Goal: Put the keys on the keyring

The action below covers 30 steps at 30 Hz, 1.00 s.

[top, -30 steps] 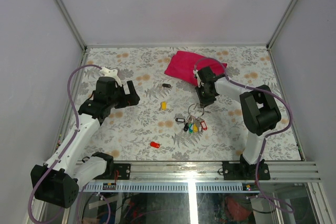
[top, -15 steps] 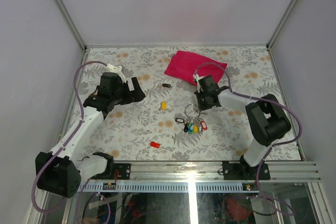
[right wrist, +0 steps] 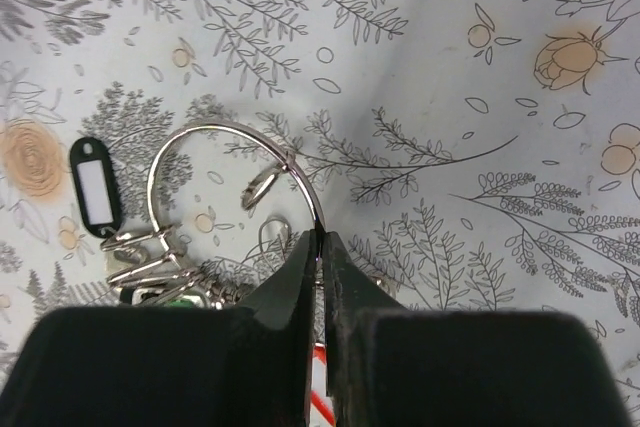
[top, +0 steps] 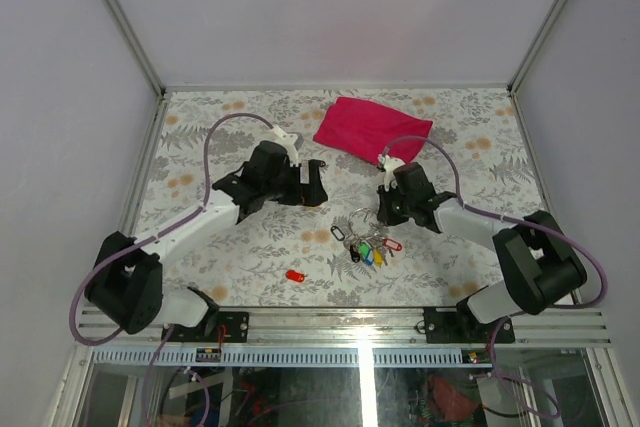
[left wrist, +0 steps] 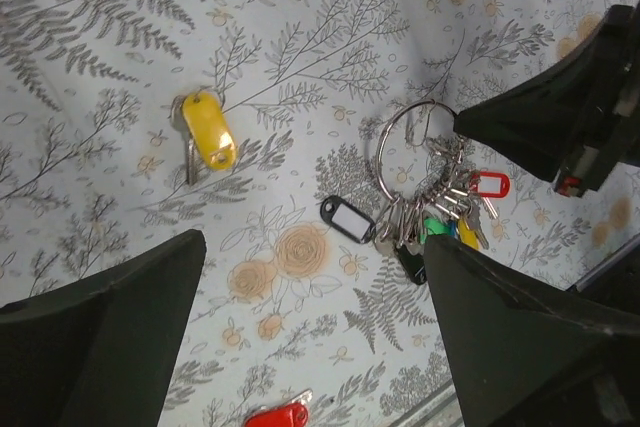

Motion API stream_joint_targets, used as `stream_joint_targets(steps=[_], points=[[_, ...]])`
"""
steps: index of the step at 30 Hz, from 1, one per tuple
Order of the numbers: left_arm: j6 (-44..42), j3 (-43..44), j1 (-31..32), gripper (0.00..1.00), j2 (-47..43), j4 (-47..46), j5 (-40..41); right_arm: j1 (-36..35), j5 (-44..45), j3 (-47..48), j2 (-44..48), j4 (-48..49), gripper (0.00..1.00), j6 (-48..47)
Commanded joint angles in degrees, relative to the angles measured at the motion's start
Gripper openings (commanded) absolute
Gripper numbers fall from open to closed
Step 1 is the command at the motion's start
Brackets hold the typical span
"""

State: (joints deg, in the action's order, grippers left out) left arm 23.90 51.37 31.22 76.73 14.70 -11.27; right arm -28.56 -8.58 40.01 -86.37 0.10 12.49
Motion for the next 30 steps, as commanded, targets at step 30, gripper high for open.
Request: stream_joint_targets(steps=[30], points=[[-6.6,5.19,8.14,0.64,23.15,-24.45,-5.42,-0.58,-5.39,-6.07,9.22,12.8,0.0,4.6]])
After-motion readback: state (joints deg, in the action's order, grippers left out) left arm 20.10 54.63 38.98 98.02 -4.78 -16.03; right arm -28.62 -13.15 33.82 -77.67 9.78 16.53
